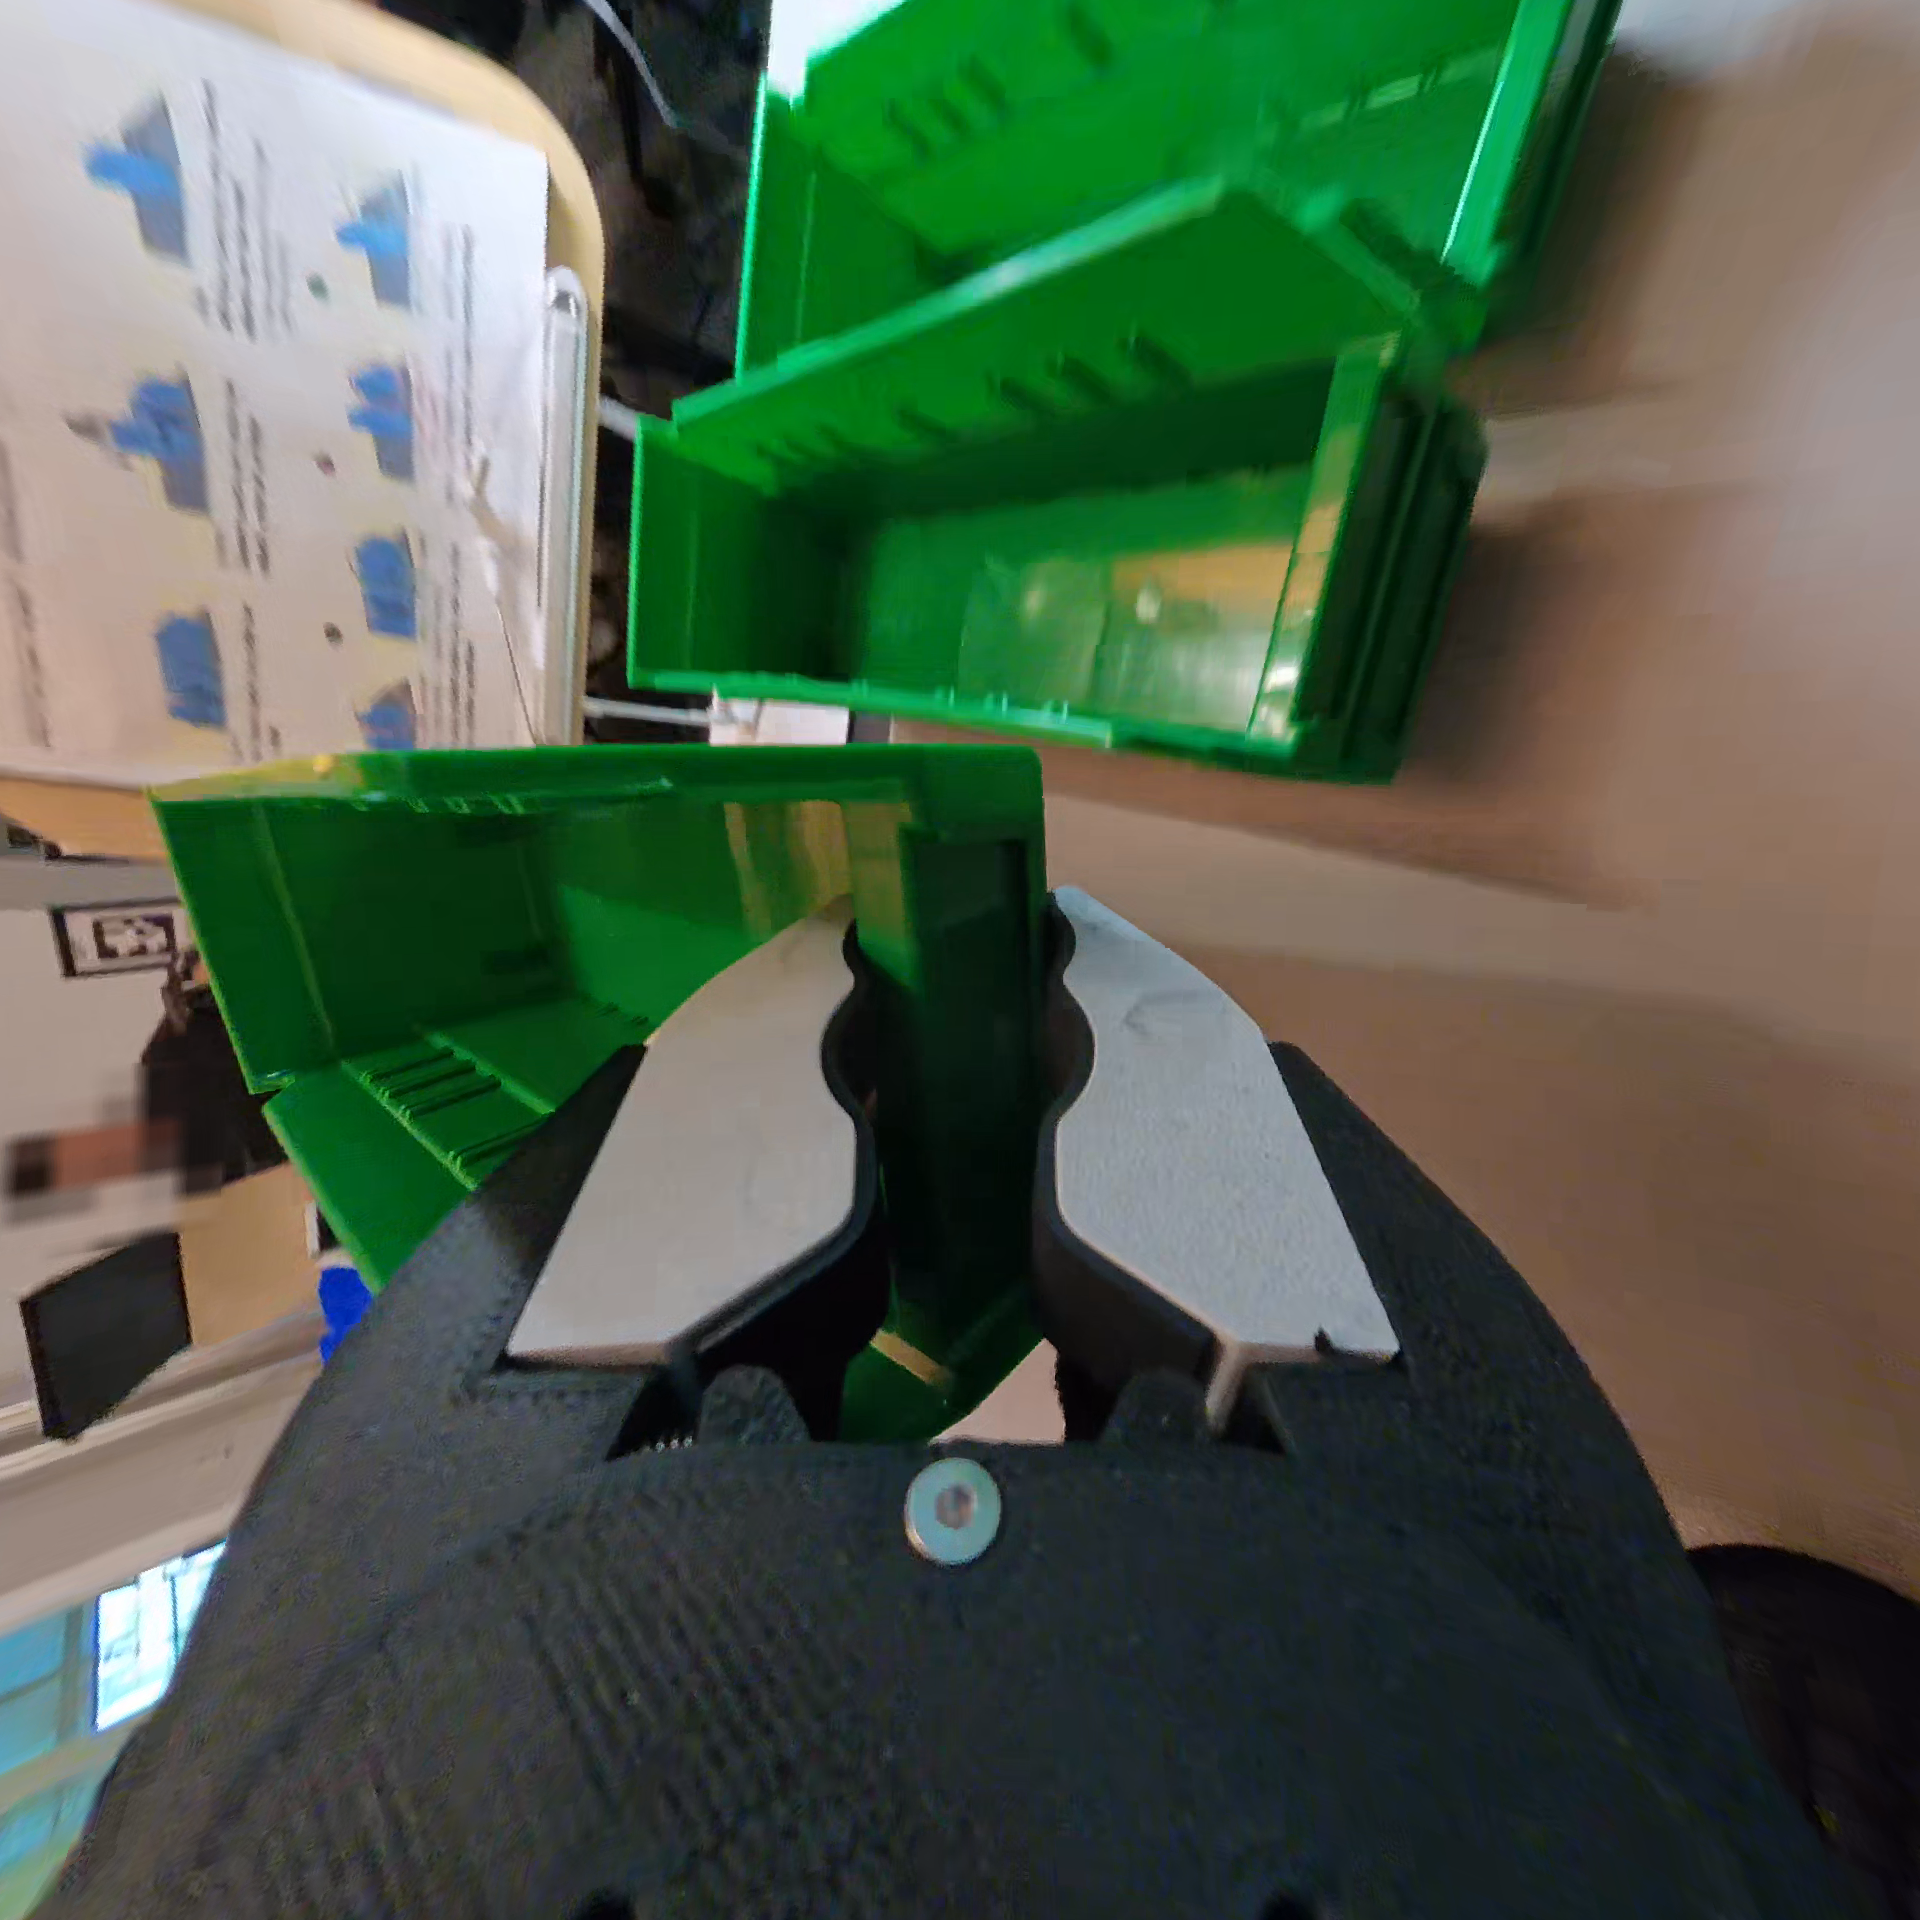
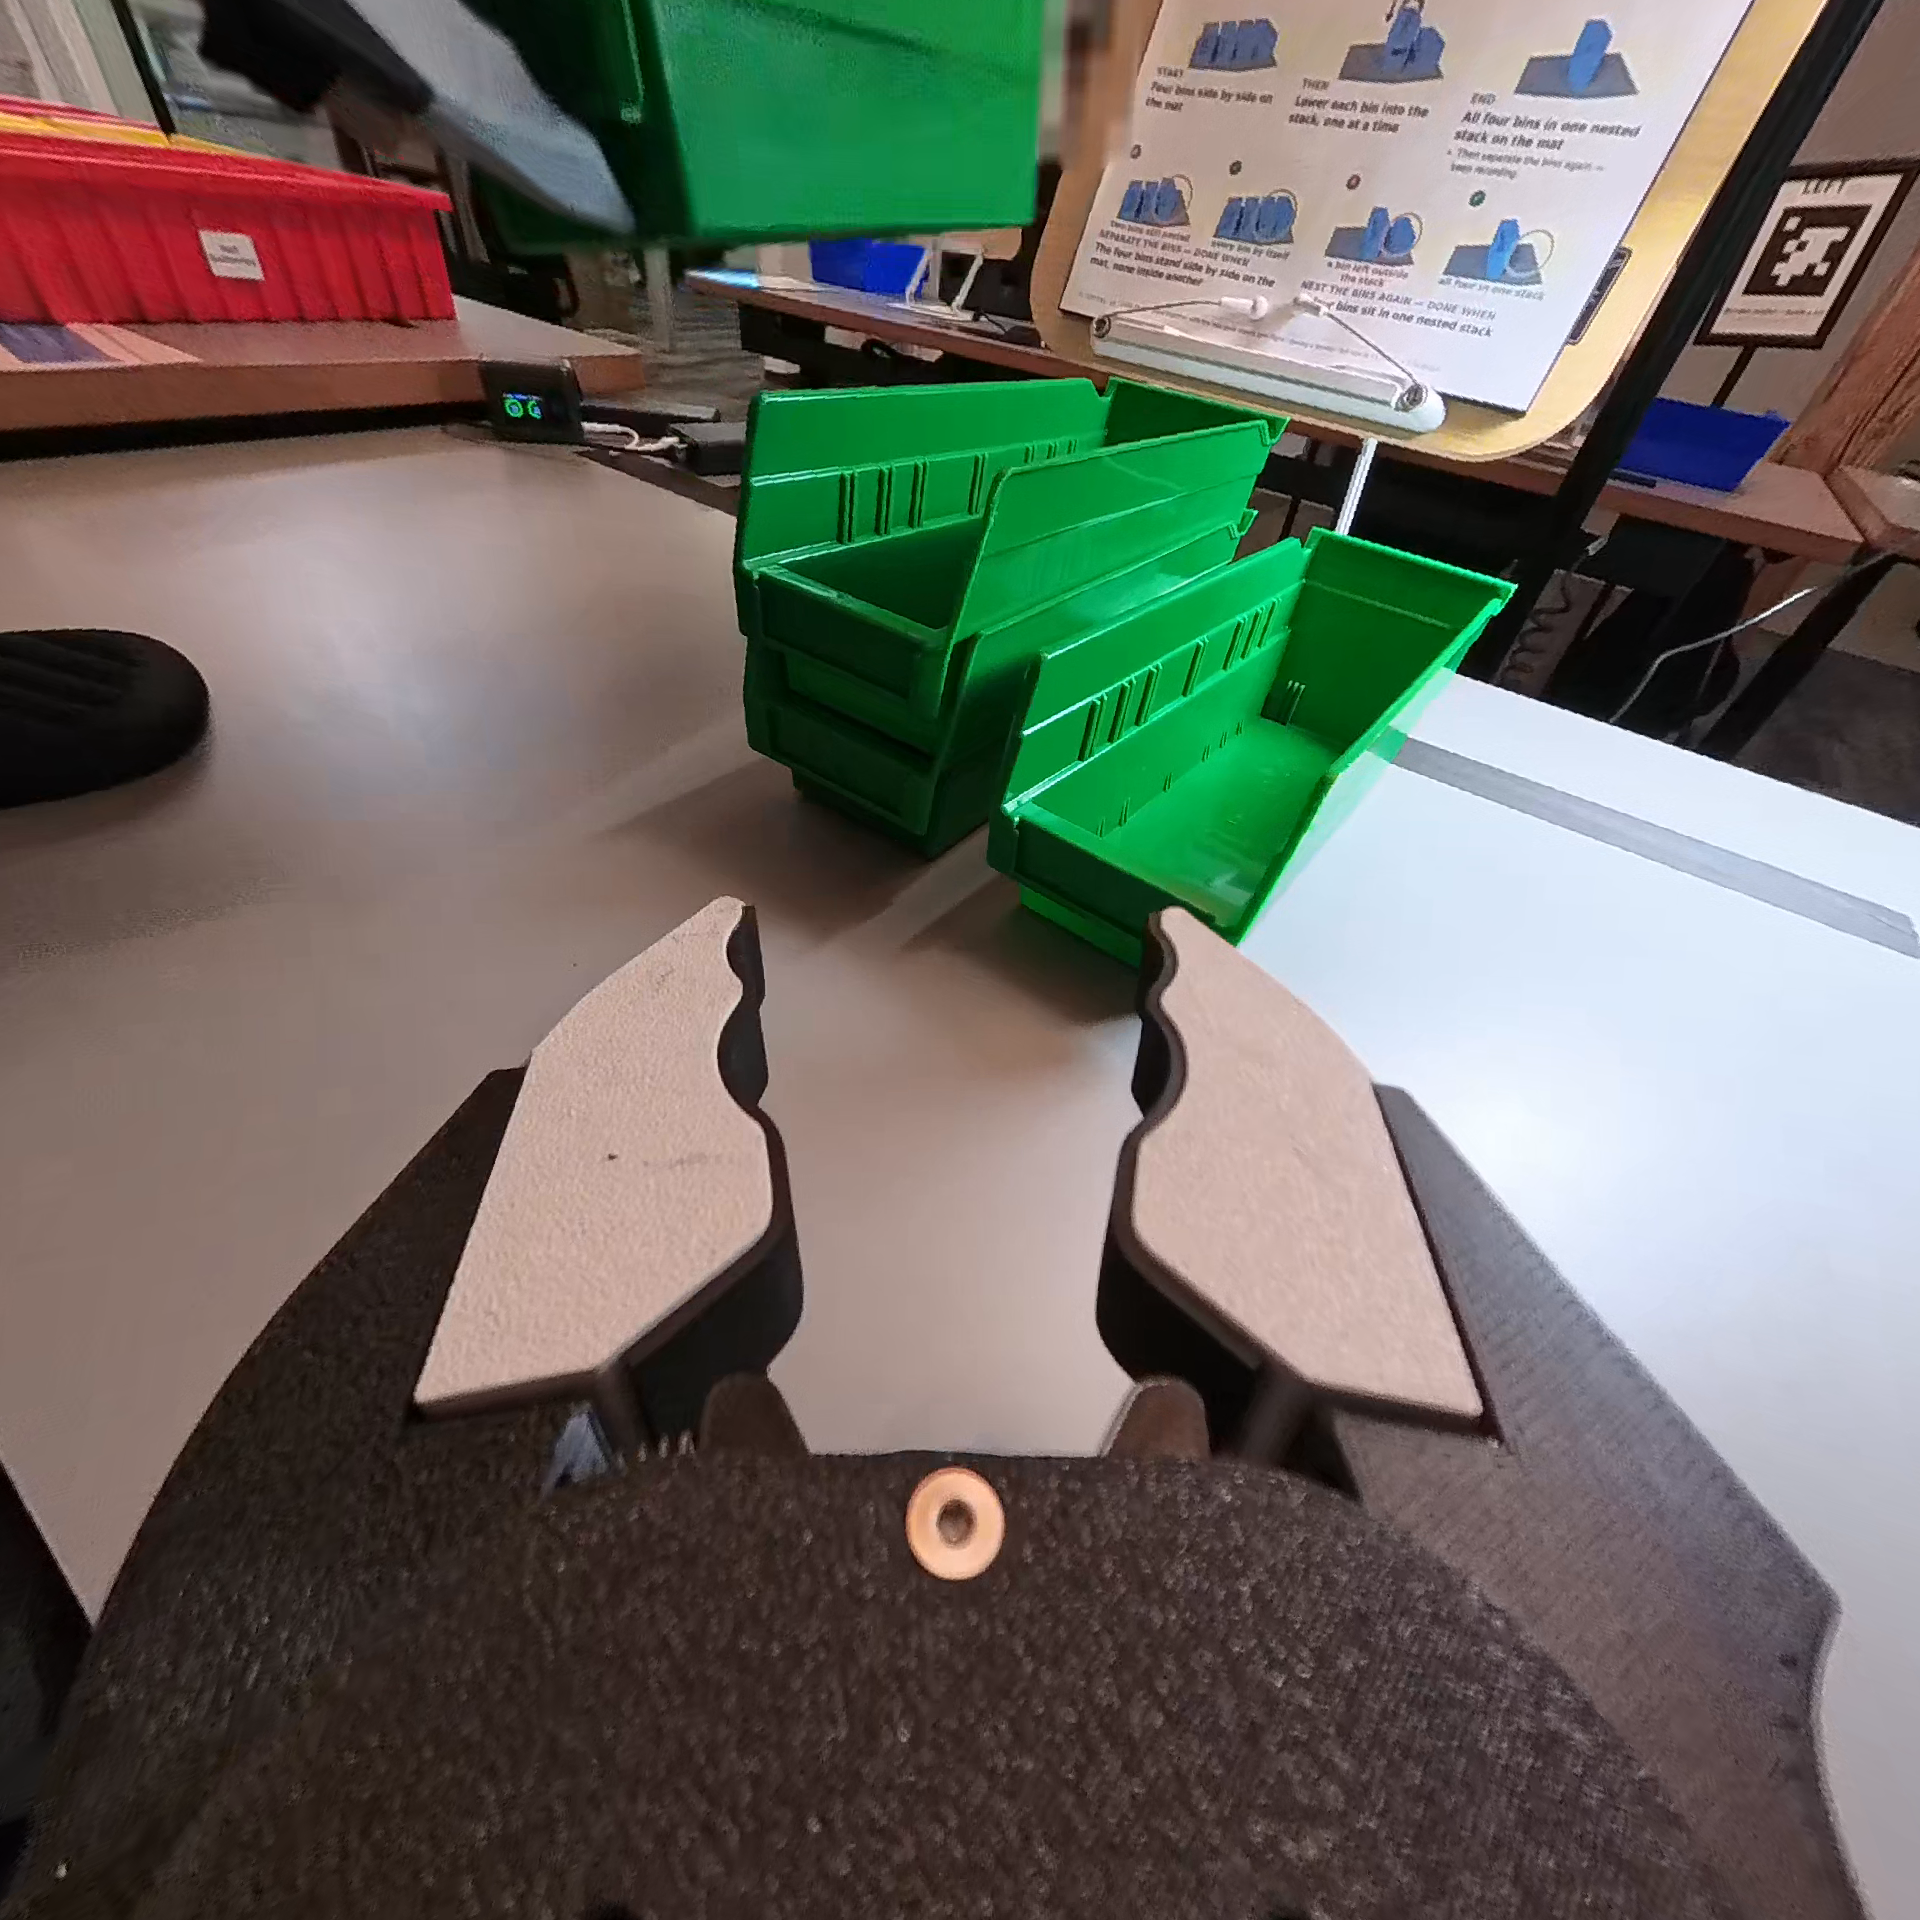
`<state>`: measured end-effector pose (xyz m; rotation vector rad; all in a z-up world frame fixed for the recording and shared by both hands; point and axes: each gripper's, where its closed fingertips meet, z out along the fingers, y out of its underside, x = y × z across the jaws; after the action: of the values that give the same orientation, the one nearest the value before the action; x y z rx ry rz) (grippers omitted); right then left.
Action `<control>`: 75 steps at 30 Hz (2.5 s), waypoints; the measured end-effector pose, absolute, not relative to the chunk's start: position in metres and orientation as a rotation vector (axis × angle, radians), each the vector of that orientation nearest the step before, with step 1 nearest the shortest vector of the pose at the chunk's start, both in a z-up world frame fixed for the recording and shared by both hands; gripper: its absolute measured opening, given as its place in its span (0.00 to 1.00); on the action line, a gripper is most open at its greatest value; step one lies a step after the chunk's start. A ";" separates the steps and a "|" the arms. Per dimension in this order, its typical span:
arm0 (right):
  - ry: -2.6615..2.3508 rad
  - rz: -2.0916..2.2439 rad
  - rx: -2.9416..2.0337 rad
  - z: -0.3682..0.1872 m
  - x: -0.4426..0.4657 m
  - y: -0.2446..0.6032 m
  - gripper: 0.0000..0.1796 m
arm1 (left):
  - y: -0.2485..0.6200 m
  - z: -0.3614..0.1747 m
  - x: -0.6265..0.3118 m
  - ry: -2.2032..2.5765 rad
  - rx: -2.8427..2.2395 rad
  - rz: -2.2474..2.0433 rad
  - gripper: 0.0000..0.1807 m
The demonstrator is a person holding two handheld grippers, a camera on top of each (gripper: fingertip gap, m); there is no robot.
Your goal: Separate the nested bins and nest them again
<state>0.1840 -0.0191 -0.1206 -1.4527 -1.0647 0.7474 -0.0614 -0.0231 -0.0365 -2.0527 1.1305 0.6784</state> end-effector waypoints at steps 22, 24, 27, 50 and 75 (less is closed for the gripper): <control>-1.028 0.764 -1.434 -0.122 0.193 -0.018 0.35 | 0.023 -0.080 0.027 1.414 -2.084 0.564 0.16; -1.030 0.764 -1.431 -0.122 0.193 -0.018 0.35 | 0.022 -0.088 0.032 1.415 -2.098 0.536 0.16; -1.032 0.765 -1.428 -0.122 0.193 -0.020 0.35 | 0.029 -0.100 0.026 1.413 -2.096 0.578 0.16; -1.592 0.384 -1.360 -0.162 0.155 0.001 0.30 | -0.068 -0.064 0.018 0.621 -1.790 -0.320 0.28; -2.041 -0.242 -1.173 -0.163 0.108 0.071 0.15 | -0.110 -0.143 -0.093 0.197 -1.806 -0.224 0.25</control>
<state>0.1076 0.0712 -0.1630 -1.1731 -2.0409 -0.2420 -0.0932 -0.1095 -0.1428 -1.8058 0.1972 -0.2243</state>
